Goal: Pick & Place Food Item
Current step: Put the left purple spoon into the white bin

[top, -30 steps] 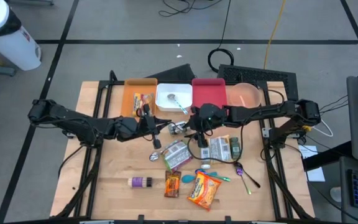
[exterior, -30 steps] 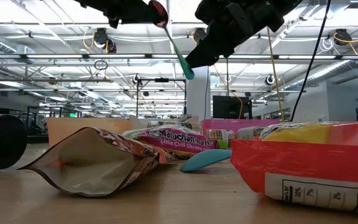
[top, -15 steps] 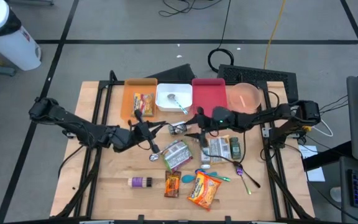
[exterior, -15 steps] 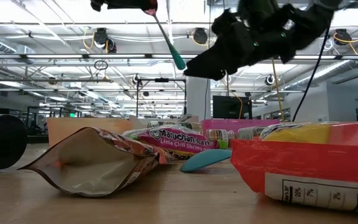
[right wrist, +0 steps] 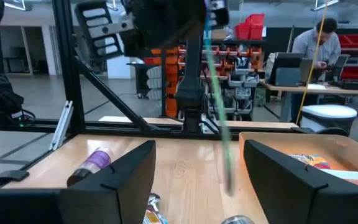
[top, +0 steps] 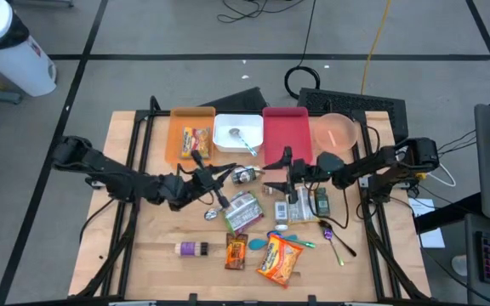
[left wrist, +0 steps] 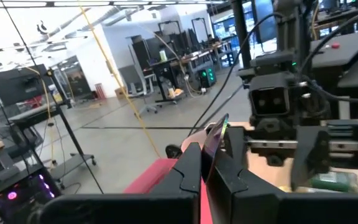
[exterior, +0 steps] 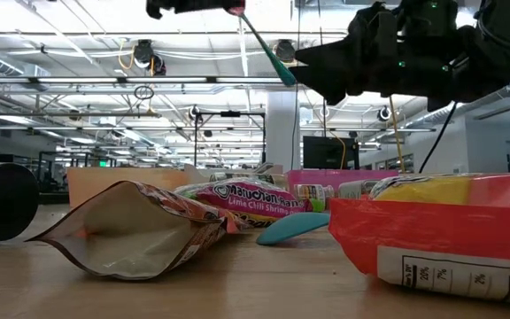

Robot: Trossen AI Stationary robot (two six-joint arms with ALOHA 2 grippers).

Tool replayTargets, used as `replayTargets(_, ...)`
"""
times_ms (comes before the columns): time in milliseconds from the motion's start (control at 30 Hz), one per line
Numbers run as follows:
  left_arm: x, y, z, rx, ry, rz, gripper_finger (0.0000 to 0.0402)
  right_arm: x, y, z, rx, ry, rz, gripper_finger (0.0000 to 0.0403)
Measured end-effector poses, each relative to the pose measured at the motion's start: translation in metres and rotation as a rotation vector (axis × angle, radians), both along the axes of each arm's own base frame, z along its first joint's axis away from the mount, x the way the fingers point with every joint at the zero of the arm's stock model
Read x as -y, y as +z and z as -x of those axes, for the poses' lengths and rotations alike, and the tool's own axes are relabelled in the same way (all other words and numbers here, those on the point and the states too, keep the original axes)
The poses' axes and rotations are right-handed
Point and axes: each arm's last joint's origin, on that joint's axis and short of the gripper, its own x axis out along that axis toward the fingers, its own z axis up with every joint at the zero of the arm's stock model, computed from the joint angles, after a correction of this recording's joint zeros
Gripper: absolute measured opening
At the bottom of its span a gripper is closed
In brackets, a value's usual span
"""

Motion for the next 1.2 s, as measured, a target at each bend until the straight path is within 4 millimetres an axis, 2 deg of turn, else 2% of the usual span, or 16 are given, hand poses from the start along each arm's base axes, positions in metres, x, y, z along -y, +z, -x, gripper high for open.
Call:
replayTargets(167,-0.006,-0.004,-0.008,0.034,-0.027,-0.004,0.0004,-0.001,0.000,0.000,0.007,-0.003,0.019,0.0233)
replayTargets(333,-0.009,-0.002,-0.010,0.056,-0.091,-0.002,0.0004,0.002,0.001,0.000,0.007,-0.084,0.017,0.0233)
replayTargets(500,-0.009,-0.001,-0.010,0.075,-0.095,0.013,0.0006,0.002,0.003,0.000,0.029,-0.084,0.028,0.0227)
replayTargets(733,-0.010,-0.001,-0.010,0.081,-0.104,0.012,0.0007,0.001,0.003,0.000,0.029,-0.078,0.018,0.0205)
replayTargets(967,-0.014,-0.002,-0.011,0.075,-0.101,0.014,0.0007,0.001,0.003,0.000,0.031,-0.047,0.017,0.0143)
replayTargets(1200,-0.016,-0.004,-0.012,0.055,-0.097,0.028,0.0009,0.001,0.003,0.000,0.036,-0.048,0.019,0.0038)
